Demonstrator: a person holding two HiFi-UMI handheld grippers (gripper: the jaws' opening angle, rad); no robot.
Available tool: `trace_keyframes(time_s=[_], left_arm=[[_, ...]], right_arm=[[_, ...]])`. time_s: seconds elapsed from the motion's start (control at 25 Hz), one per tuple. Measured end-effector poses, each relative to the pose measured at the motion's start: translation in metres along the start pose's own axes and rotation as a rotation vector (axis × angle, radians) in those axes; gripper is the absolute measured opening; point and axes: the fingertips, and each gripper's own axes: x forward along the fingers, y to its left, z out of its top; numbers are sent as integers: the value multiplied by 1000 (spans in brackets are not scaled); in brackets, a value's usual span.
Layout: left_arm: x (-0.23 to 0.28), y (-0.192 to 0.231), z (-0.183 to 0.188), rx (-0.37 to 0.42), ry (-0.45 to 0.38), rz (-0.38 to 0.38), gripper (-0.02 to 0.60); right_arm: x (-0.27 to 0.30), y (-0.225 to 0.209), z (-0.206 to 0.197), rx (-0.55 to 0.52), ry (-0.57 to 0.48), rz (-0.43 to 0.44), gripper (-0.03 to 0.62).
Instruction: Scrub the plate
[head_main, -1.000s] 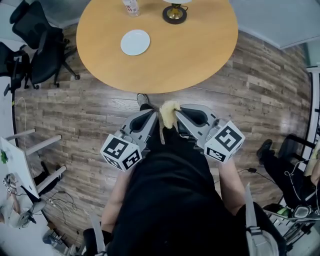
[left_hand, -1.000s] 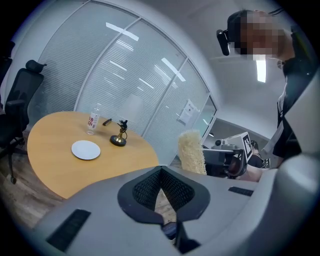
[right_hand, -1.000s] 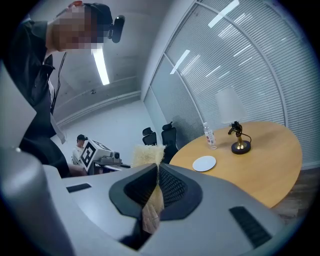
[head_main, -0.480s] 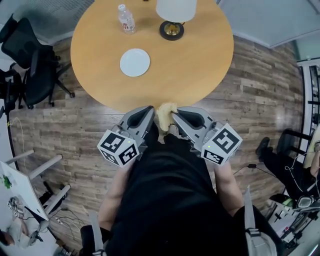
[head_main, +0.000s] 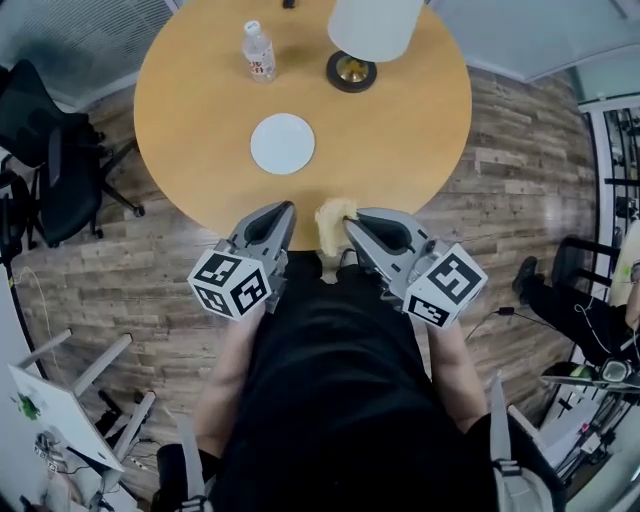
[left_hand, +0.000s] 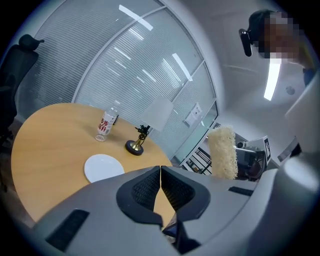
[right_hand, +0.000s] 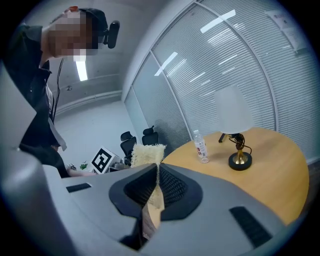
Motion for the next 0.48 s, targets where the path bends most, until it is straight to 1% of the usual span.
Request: trace_keyframes(time_s=[0.08,0.28,0.4,0.48], left_arm=[[0,18,-1,-40,9,-6,12],[7,57,-12,-170,47,-26,12],[15,79,-21,-249,55,-7,14],[20,94,-27,-323,48,18,15]], right_arm=[[10,-1,-3,7,9,-26,26],[29,-3,-5,18,29,-74,26],[36,-5,-8,32,50,-79,26],[40,-8,-12,40,66,-79,26]])
